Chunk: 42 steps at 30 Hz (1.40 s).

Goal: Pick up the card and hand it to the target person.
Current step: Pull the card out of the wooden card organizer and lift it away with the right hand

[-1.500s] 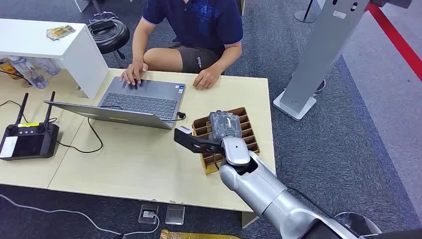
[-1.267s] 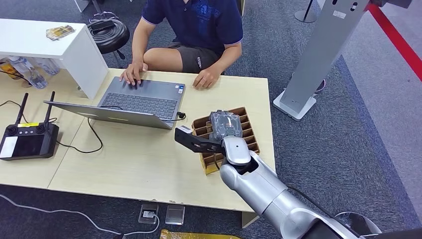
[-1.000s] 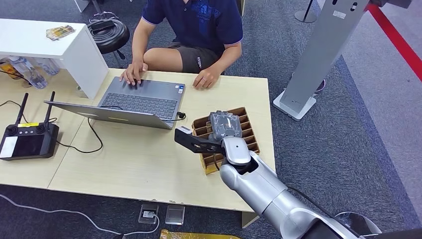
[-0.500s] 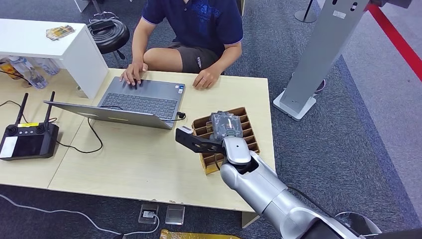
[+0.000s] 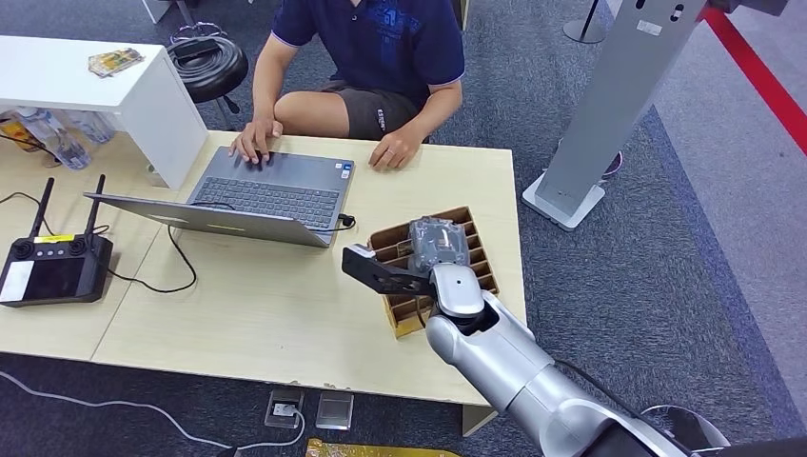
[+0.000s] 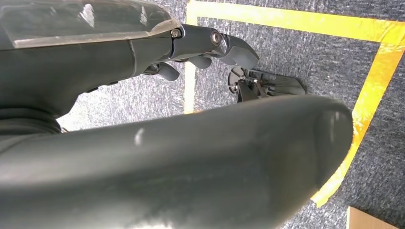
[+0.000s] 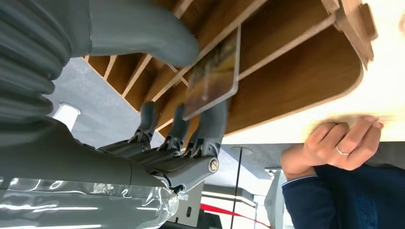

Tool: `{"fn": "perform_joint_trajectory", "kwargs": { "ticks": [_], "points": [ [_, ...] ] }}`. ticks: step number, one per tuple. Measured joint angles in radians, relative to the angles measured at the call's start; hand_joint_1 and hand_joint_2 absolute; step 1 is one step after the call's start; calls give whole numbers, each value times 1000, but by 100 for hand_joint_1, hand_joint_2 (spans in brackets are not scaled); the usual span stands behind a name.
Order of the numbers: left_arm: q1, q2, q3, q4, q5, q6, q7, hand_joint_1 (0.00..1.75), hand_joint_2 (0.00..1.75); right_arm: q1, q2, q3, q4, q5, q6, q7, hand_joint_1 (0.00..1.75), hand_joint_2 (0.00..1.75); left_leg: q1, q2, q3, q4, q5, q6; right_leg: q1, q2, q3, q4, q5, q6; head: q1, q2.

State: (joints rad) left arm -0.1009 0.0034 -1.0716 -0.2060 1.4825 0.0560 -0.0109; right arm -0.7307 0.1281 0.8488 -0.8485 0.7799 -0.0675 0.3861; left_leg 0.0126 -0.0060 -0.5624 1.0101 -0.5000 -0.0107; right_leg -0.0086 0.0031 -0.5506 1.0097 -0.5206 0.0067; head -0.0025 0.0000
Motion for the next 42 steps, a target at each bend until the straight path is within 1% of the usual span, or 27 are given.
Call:
{"fn": "perform_joint_trajectory", "kwargs": {
  "ticks": [3,6,10,12,16,26,31,34,42],
  "points": [
    [0,0,0,0,-2,-2,0,0,0,2,-5,-2,-7,1,1,3,140,175,0,0,0,0,0,0,0,0,0,0,0,0,0,0],
    [0,0,0,0,-3,-5,-1,0,0,2,-9,-3,-13,3,1,4,154,175,0,0,0,0,0,0,0,0,0,0,0,0,1,0],
    [0,0,0,0,-4,-7,-1,0,0,5,-13,-4,-22,4,1,5,164,175,0,0,0,0,0,0,0,0,0,0,0,0,1,0],
    [0,0,0,0,-4,-7,-1,0,0,6,-14,-4,-24,4,2,6,163,175,0,0,1,0,0,0,0,0,0,0,0,0,0,0],
    [0,0,0,0,-4,-7,-1,0,0,9,-16,-4,-27,4,2,8,152,175,0,0,1,0,0,0,0,0,1,0,0,0,0,0],
    [0,0,-1,0,-10,-7,-7,0,0,14,-20,-18,-30,4,-6,3,152,175,0,0,1,0,0,0,0,0,1,0,0,0,1,0],
    [0,0,0,0,-3,-6,-10,0,0,19,-26,-25,-57,4,-7,-1,152,175,0,0,1,0,0,0,0,0,1,0,0,0,1,0],
    [1,0,0,0,0,-6,-11,0,0,23,-43,-30,-116,-2,-8,10,152,175,0,0,1,0,0,0,0,0,0,0,0,0,0,0],
    [4,0,0,0,0,-10,-14,0,0,42,-115,-73,-367,-4,-14,66,152,175,0,1,1,0,0,0,0,0,0,0,0,0,0,0]
  ]
}}
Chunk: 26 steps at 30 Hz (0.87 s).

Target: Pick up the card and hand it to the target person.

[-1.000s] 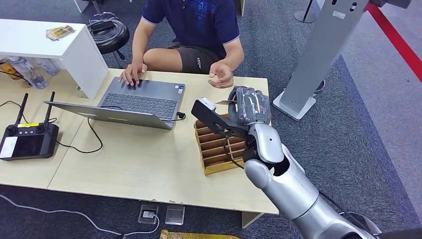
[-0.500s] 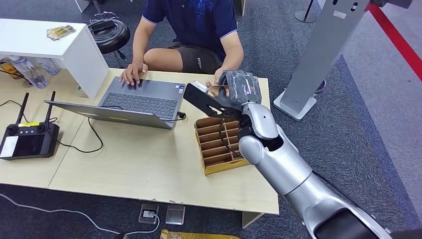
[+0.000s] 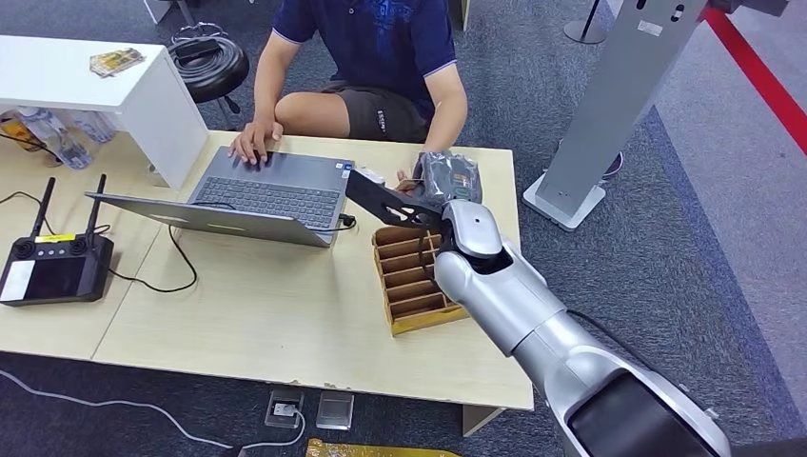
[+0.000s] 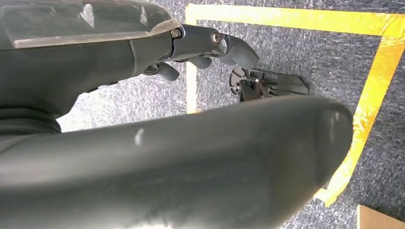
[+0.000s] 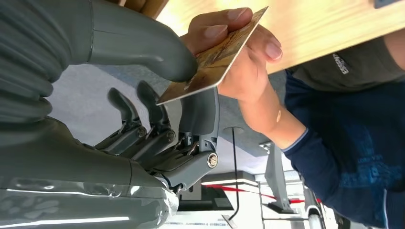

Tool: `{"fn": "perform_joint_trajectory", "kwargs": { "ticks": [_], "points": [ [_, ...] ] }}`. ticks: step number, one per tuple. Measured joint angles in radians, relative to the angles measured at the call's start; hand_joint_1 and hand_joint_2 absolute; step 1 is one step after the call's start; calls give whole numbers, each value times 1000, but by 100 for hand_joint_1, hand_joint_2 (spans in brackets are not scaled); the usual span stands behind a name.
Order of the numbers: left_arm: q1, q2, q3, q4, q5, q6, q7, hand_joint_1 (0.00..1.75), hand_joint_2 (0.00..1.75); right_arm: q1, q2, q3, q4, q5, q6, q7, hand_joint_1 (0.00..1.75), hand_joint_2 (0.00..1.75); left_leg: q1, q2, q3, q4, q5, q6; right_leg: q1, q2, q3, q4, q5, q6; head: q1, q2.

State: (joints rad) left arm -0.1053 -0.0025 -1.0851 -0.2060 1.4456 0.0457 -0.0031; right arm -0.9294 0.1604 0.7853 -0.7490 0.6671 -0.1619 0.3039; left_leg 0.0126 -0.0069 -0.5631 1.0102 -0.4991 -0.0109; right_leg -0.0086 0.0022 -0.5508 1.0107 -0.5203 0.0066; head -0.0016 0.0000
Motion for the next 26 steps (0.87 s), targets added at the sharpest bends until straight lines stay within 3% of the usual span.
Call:
{"fn": "perform_joint_trajectory", "kwargs": {
  "ticks": [1,15,20,26],
  "points": [
    [0,0,-2,0,-3,-2,0,0,0,0,1,1,10,0,0,1,0,175,0,0,0,0,0,0,0,0,0,0,0,0,0,0],
    [1,0,-23,0,-3,-15,-20,0,0,15,-22,2,-3,4,-11,9,0,175,0,1,1,0,0,0,0,0,0,0,0,0,0,0],
    [3,0,-23,0,17,-12,-25,0,0,61,-68,-16,-138,-45,-25,4,0,175,0,0,1,0,0,0,0,0,0,0,0,0,-1,0],
    [8,9,-23,0,41,-24,-17,0,0,205,-158,-80,-397,-210,-58,-79,0,175,0,0,1,0,0,0,0,0,0,-1,0,0,1,0]
  ]
}}
